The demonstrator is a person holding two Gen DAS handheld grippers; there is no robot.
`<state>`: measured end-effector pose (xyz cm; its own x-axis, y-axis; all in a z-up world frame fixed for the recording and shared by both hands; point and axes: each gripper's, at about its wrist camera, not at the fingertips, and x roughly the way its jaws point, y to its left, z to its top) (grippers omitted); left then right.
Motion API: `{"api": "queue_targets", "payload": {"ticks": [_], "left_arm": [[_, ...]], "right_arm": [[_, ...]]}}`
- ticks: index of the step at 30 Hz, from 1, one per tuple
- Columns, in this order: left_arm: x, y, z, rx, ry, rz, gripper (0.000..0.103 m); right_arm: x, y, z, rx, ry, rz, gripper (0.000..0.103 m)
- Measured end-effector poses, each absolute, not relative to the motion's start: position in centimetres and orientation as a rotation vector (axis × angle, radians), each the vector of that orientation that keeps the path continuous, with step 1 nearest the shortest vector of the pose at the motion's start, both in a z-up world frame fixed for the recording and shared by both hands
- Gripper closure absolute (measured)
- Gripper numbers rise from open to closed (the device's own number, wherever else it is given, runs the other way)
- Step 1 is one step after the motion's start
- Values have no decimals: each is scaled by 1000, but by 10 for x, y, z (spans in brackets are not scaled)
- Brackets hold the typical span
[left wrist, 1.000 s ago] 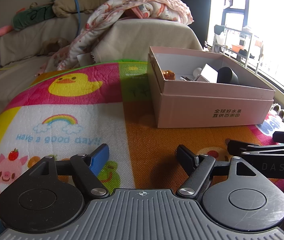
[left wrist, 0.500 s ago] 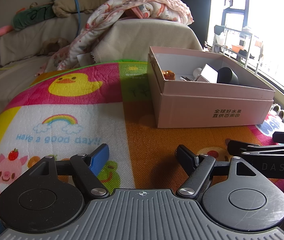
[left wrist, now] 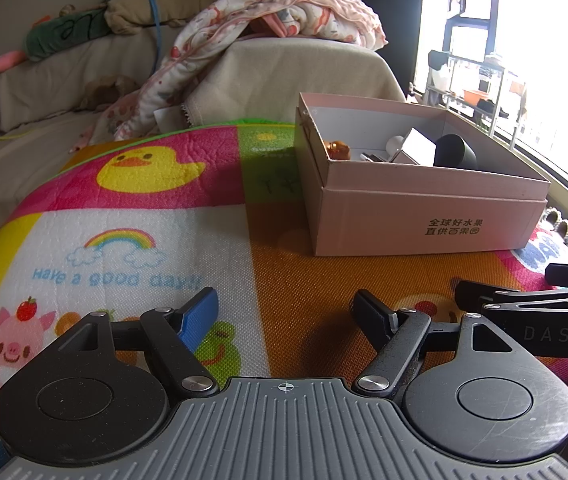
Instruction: Organize rigid objects
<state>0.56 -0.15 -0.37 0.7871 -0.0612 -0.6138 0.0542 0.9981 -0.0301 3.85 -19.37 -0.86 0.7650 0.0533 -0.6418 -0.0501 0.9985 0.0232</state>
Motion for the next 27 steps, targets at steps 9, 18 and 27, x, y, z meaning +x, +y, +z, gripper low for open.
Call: {"api": "queue_targets", "payload": {"ticks": [9,18,27], "left_arm": [[6,-2,-4,-11,662,-62,23],[6,-2,-3,-13,662,-63,23],[6,-2,-3,-9,663,-61,23]], "right_arm": [[39,-194,-9,5,697,56,0],[39,-194,-9,5,697,56,0],[39,-192,-8,-6,699,55,0]]}}
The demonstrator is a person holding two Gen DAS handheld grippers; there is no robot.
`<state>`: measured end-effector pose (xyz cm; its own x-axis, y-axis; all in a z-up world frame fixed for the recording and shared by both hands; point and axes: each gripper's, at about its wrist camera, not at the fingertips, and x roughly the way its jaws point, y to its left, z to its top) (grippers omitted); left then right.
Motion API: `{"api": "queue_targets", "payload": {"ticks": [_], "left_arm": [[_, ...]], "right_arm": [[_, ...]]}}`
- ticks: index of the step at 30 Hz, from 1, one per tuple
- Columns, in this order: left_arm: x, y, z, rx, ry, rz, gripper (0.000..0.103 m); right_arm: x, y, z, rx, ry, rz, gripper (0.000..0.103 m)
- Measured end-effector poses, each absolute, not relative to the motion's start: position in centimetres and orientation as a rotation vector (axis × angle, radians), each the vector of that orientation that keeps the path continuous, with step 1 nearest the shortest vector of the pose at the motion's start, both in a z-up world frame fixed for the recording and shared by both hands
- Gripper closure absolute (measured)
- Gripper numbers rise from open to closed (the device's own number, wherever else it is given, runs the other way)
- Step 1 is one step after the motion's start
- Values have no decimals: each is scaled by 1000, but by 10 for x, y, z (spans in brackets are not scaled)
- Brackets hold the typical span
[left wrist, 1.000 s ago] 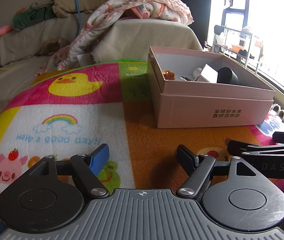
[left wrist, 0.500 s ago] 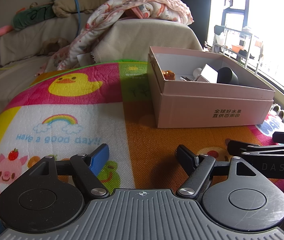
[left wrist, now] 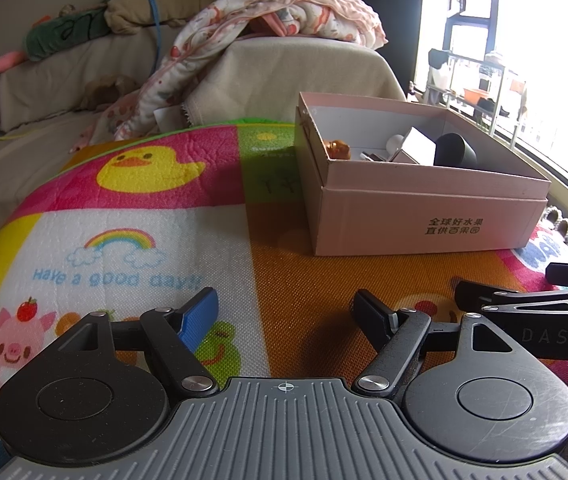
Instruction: Organize rigid objects
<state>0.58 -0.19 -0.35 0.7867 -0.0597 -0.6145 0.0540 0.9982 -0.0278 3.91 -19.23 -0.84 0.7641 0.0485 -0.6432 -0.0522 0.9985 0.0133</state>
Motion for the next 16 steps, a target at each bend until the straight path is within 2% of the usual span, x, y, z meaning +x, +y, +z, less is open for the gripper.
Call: {"api": "queue_targets", "payload": {"ticks": [16], "left_arm": [[5,-3,-4,-1,663,-57,22]], "right_arm": [[39,-192,-8,-6,699,55,0]]}}
